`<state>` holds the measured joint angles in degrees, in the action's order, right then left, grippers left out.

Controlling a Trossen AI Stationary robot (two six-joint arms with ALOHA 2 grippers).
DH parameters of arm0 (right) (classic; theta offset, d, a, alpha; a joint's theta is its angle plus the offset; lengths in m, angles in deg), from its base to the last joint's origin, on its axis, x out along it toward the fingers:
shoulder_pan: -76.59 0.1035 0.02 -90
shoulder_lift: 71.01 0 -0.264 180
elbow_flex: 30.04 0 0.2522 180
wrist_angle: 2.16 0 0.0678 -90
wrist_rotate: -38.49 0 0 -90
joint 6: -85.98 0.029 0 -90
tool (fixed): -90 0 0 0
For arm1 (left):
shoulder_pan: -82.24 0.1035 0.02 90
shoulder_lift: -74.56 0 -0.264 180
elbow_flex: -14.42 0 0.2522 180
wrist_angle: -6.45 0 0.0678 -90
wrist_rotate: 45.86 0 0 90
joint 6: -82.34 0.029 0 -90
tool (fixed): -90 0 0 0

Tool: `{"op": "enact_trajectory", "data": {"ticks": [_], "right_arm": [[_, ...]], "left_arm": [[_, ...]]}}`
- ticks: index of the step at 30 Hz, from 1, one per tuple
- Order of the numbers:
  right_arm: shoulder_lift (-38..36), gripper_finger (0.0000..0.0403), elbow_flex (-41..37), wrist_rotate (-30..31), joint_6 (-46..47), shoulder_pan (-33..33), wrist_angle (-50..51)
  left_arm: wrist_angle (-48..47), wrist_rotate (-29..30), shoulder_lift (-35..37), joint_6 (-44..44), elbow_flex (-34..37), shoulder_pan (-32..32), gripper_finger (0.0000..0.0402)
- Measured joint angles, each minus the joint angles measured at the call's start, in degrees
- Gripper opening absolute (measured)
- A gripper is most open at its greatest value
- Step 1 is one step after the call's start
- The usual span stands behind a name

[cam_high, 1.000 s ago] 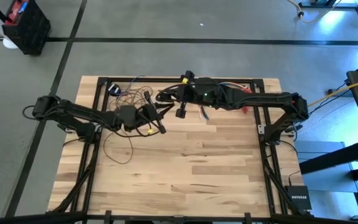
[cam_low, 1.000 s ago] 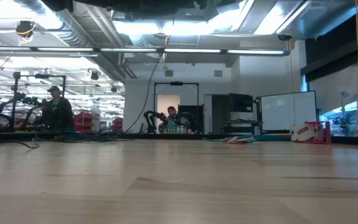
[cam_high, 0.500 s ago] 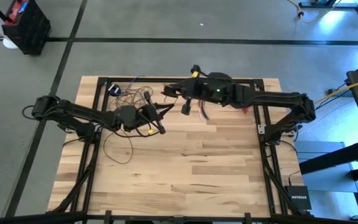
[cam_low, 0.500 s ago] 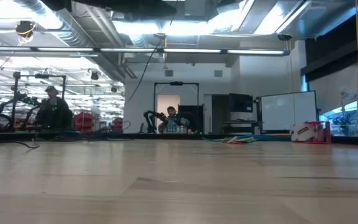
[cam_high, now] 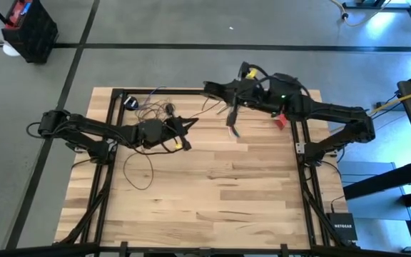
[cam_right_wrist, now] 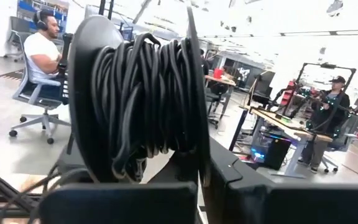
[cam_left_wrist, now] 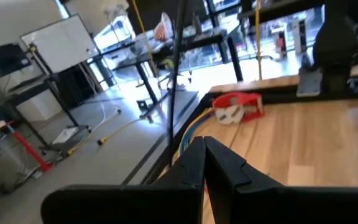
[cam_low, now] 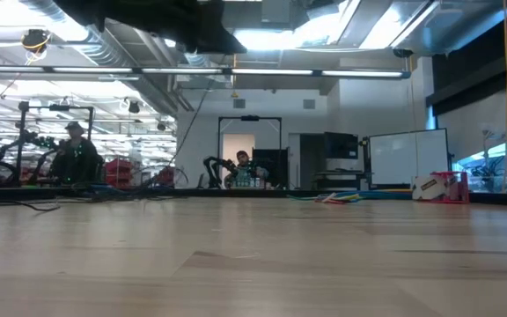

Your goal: Coiling cords

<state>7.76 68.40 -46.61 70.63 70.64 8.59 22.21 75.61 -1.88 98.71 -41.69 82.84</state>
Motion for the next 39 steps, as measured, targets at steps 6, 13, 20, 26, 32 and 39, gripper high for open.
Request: {"op": "enact_trajectory", "data": {"ticks": [6,13,20,26,32,39], "right_arm": [[-0.7,0.0001,0.0,0.0,0.0,0.0,2.3],[-0.5,0.0001,-0.1,0.5,0.0,0.0,3.3],[-0.5,0.0001,-0.1,0.5,-0.4,0.0,4.8],[-0.5,0.0004,-0.1,0.6,-1.1,0.0,5.5],[-0.4,0.0003,-0.2,0.6,-2.7,0.0,6.4],[-0.4,0.0003,-0.2,-0.4,-3.6,-0.1,6.5]], "left_arm": [[0.1,-0.3,0.0,-0.1,0.0,-0.2,0.0000],[0.1,-0.4,0.0,0.3,0.0,-1.2,0.0020],[-4.4,-0.3,1.0,-0.1,-1.4,-2.2,0.0115],[-22.9,-0.4,4.1,-2.4,-11.0,-4.6,0.0177],[-32.9,-0.4,4.3,-2.7,-17.8,-5.9,0.0188],[-30.5,-0.4,2.9,-2.3,-17.9,-4.8,0.0178]]}}
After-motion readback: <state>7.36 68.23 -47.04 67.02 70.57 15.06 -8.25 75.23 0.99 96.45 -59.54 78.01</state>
